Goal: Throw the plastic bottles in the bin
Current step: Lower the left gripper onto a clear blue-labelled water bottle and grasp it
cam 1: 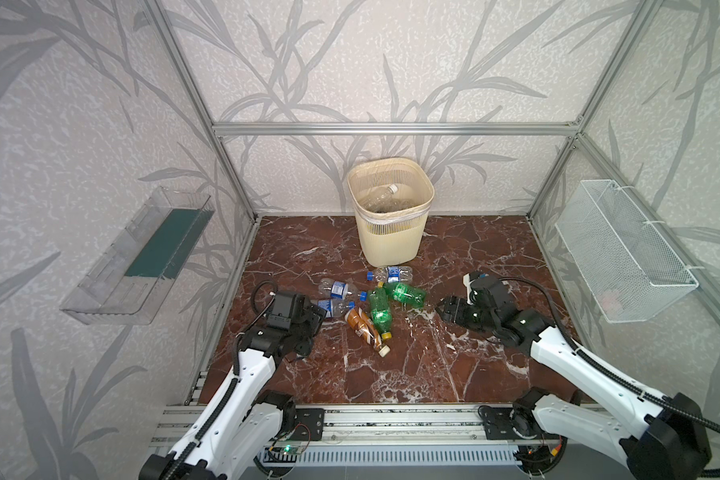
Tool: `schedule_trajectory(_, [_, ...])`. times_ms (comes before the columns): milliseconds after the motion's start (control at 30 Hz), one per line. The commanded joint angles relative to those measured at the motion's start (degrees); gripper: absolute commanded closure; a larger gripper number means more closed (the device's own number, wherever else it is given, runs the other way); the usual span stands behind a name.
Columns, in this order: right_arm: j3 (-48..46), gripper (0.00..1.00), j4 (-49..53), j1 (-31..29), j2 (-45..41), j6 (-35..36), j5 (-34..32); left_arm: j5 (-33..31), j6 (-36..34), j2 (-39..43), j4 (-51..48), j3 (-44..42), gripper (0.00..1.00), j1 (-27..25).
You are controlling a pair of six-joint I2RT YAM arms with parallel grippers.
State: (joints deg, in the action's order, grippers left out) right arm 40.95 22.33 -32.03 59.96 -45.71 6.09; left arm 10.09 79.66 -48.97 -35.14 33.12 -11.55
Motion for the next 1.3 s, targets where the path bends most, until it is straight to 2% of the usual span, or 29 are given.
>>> schedule_trajectory(0, [-0.7,0.19,-1.2,-0.4,-0.1,-0.5,0.2,-3.0,5.5,-1.0,3.0,-0.7,0.15,0.2])
schedule_trajectory(333, [-1.2,0.19,-0.7,-0.4,-1.7,-0.2,-1.0,-2.9,10.5,-7.3,10.2,0.2,0.14,0.2])
schedule_trajectory(667, [-1.3,0.19,0.2,-0.5,-2.8,0.2,-1.8,-1.6,12.2,-15.8,15.0,2.6,0.14,0.2])
schedule_trajectory(1267, [-1.7,0.19,1.2,-0.4,-3.8,0.8,-3.0,0.2,9.6,-26.8,19.4,5.4,0.16,0.1])
